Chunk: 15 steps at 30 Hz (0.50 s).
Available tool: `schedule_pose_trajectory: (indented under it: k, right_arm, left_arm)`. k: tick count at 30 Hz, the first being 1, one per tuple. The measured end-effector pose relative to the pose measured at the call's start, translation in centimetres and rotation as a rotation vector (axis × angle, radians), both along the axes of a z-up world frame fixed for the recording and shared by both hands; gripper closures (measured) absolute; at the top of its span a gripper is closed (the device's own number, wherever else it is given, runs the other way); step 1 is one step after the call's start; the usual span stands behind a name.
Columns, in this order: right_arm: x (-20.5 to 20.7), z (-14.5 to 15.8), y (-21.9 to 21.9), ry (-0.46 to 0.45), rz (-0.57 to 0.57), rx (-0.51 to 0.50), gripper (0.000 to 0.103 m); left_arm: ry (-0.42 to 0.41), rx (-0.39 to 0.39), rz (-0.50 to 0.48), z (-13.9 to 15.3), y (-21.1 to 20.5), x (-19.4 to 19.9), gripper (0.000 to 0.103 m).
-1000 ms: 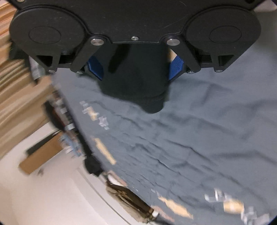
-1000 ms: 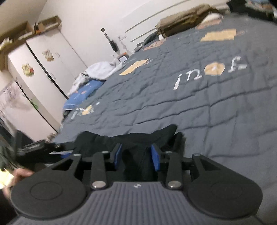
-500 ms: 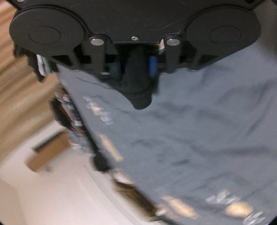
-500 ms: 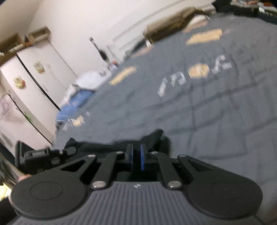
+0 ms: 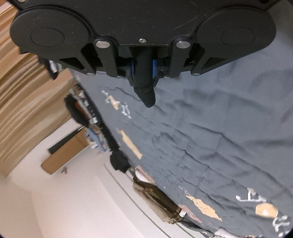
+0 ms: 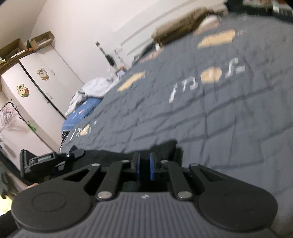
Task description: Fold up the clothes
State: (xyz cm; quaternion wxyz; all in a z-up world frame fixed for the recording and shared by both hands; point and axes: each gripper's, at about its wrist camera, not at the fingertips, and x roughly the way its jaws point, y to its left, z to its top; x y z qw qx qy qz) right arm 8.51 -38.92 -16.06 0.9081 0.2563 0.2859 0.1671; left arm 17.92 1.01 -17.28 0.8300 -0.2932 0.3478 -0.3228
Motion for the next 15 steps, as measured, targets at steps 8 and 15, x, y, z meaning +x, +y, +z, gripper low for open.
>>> schedule_pose_trajectory:
  k: [8, 15]
  right_arm:
    - [-1.1, 3.2, -0.5, 0.015, 0.036, -0.086, 0.093]
    - [-5.4, 6.9, 1.3, 0.012, 0.078, -0.038, 0.092]
  left_arm:
    - [-0.034, 0.077, 0.11, 3.8, 1.9, -2.2, 0.043]
    - [-0.106, 0.063, 0.105, 9.0, 1.7, -10.0, 0.029]
